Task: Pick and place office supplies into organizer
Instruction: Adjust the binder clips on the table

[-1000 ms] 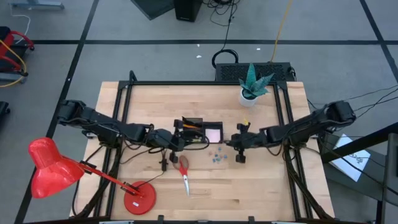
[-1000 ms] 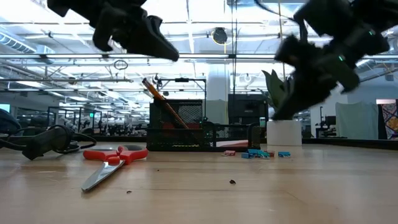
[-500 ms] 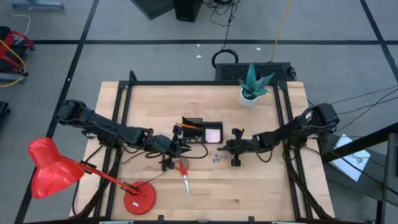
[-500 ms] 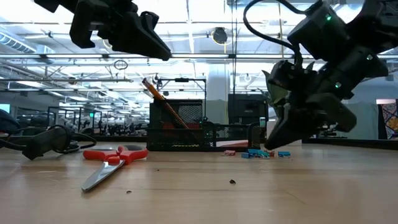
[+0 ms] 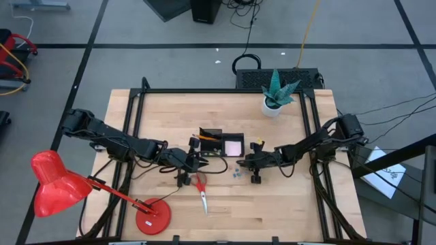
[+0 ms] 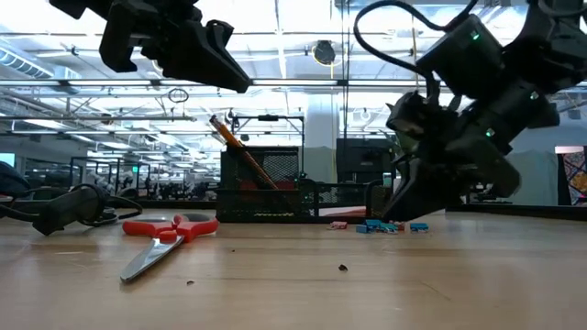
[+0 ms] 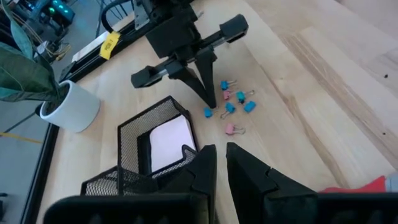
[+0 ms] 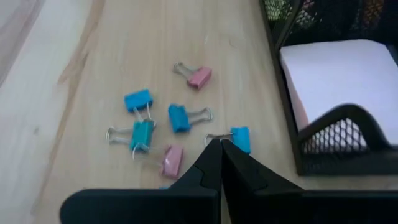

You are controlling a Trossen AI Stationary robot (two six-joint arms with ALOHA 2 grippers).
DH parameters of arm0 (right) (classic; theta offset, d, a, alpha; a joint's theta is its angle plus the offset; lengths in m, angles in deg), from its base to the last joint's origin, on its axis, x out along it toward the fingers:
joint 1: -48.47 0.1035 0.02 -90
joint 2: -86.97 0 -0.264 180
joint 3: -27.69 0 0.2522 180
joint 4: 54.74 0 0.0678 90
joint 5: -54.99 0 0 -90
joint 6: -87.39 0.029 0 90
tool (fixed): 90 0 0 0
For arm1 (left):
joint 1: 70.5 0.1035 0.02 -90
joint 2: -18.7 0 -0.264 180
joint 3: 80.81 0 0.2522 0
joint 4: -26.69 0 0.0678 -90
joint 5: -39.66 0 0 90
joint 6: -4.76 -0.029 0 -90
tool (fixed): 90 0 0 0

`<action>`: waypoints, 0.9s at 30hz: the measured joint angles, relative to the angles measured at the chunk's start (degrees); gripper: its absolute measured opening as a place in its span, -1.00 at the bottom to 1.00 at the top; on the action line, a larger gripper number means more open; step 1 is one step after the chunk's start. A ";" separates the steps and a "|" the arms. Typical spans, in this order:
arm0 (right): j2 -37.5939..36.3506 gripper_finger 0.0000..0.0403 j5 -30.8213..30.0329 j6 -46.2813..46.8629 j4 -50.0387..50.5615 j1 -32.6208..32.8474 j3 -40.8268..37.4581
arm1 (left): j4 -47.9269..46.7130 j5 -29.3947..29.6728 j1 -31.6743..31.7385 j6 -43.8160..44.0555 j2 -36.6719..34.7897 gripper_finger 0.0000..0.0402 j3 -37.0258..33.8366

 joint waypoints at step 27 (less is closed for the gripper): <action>1.12 -1.00 6.80 -6.17 -4.10 2.43 0.91 | -2.44 -0.05 0.00 1.82 0.00 -0.77 -0.02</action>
